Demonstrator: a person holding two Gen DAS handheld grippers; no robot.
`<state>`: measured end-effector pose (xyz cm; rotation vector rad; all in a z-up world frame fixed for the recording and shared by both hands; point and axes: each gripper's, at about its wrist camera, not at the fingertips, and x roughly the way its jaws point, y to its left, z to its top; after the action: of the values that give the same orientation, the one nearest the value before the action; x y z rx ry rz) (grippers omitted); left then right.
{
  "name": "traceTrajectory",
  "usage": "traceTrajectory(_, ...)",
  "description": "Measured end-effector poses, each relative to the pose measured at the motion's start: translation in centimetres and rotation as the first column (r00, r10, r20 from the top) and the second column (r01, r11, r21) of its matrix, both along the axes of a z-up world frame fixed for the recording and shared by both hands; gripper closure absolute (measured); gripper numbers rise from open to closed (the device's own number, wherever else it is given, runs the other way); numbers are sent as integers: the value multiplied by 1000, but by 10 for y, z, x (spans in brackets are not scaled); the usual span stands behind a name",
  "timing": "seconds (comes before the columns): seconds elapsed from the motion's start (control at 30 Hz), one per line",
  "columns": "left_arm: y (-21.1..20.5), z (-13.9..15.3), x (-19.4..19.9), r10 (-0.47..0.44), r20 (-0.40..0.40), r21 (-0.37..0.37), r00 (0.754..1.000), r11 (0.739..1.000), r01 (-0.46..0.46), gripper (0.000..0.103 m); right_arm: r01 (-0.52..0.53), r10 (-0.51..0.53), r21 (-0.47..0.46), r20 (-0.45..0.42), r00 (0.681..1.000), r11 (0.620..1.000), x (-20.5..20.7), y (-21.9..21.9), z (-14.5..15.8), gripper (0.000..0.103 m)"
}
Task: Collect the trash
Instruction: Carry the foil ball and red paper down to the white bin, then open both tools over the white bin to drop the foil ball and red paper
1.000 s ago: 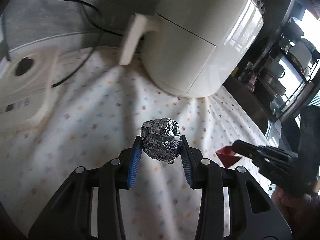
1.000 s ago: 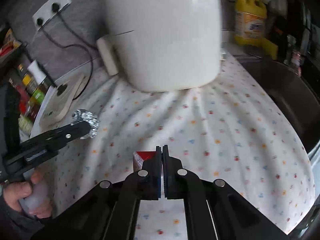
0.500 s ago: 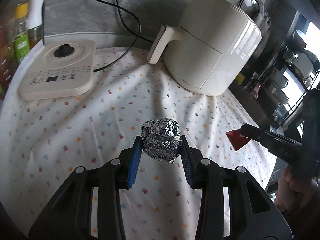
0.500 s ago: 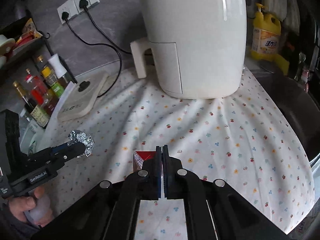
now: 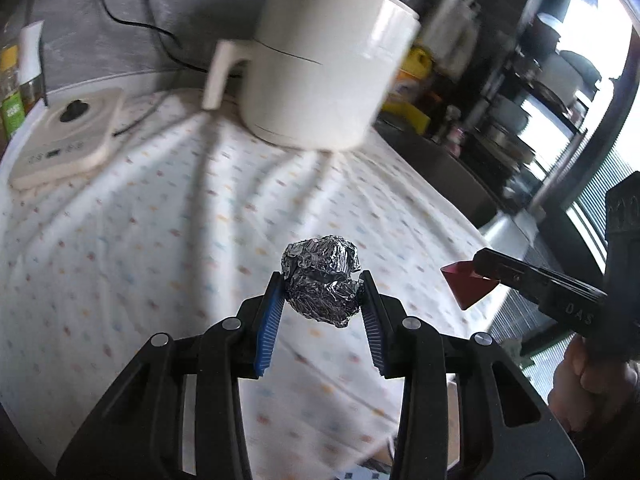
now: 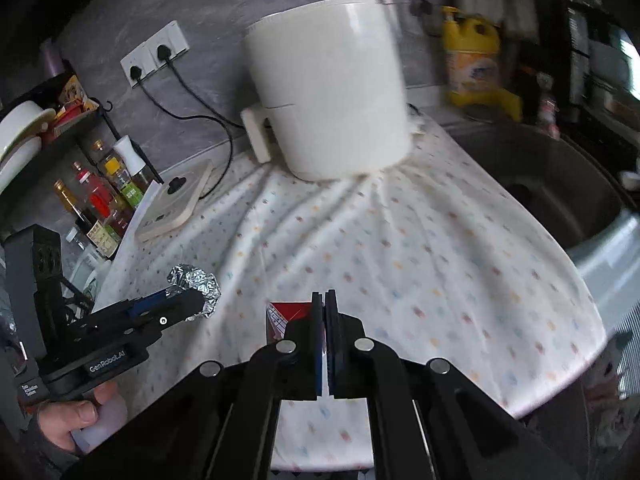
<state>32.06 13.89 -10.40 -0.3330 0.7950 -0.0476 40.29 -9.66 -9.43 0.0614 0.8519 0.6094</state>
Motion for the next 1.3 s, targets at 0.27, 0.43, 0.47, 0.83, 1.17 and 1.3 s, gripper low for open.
traceTrajectory(0.27,-76,-11,-21,-78,-23,-5,997,997,78,65,88,-89,-27,-36,995,996,-41,-95,-18,100)
traceTrajectory(0.43,-118,-18,-32,-123,-37,-8,992,992,123,65,139,-142,-41,-65,988,989,-61,-144,-32,100)
traceTrajectory(0.47,-126,-19,-33,-134,-38,-10,990,991,134,65,147,-150,-44,-71,986,988,-65,-152,-35,100)
traceTrajectory(0.83,-202,-49,-56,-226,-91,-29,970,974,225,65,232,-237,-58,-83,968,971,-104,-226,-62,41)
traceTrajectory(1.17,-260,-71,-66,-334,-150,-39,931,942,332,65,318,-322,-60,-97,942,946,-131,-281,-72,42)
traceTrajectory(1.3,-282,-76,-69,-385,-166,-44,908,923,383,64,365,-369,-54,-101,924,929,-144,-305,-75,42)
